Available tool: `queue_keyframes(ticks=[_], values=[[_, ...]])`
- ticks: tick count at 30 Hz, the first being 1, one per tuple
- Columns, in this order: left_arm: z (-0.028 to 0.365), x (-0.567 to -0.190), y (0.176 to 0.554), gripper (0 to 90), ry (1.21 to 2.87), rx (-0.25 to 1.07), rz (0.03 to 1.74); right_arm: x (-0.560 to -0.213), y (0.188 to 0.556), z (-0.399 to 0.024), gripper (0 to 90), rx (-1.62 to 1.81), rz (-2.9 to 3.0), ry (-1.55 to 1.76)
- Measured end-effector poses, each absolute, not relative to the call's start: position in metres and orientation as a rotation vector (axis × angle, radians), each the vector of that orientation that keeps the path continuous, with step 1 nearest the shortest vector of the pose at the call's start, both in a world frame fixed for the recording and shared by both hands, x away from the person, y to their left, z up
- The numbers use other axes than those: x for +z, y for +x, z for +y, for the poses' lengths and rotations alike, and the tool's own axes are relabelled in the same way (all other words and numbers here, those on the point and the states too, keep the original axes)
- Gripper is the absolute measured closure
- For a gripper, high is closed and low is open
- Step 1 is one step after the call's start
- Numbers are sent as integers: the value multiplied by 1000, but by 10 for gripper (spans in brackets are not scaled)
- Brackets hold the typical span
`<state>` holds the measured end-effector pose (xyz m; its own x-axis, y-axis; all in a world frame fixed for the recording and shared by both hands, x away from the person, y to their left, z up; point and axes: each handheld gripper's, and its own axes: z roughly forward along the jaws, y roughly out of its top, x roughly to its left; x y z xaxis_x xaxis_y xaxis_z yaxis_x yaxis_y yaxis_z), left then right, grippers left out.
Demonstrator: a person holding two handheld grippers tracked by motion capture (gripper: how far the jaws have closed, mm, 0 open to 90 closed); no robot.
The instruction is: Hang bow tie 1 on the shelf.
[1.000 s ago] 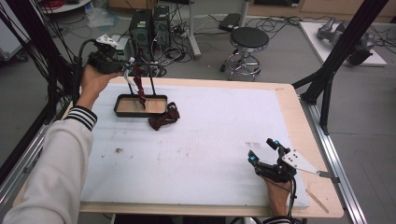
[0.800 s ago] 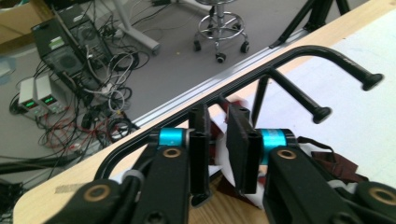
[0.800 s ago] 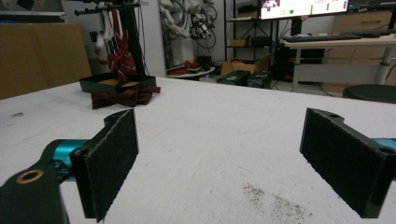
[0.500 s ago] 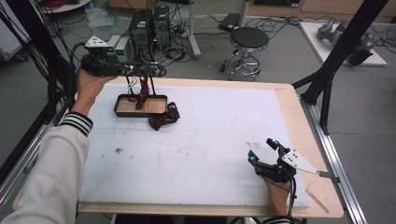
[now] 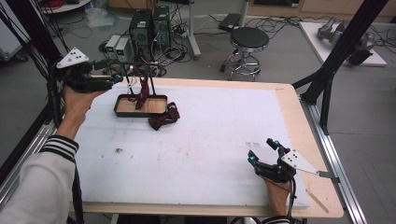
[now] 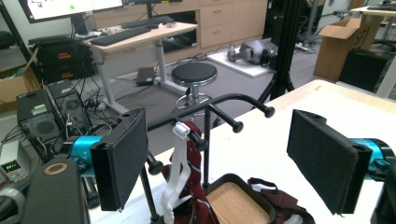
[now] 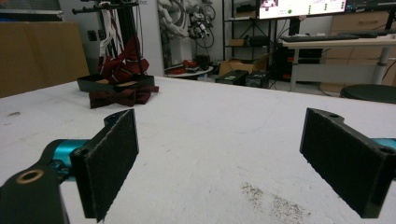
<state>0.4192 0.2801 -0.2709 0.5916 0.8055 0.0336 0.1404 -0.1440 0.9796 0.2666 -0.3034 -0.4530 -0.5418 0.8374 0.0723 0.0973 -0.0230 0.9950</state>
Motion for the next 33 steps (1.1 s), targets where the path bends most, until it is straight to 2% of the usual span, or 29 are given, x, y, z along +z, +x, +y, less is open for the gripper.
queue_keyframes(ticks=[11,18,33], values=[[276,-287,391,210,1616,632,713,-453,266,-303,107,1622,1668,989],[273,-300,389,209,1621,612,713,-453,266,-303,107,1620,1668,979],[267,-299,391,208,1633,611,718,-453,266,-303,107,1627,1668,985]])
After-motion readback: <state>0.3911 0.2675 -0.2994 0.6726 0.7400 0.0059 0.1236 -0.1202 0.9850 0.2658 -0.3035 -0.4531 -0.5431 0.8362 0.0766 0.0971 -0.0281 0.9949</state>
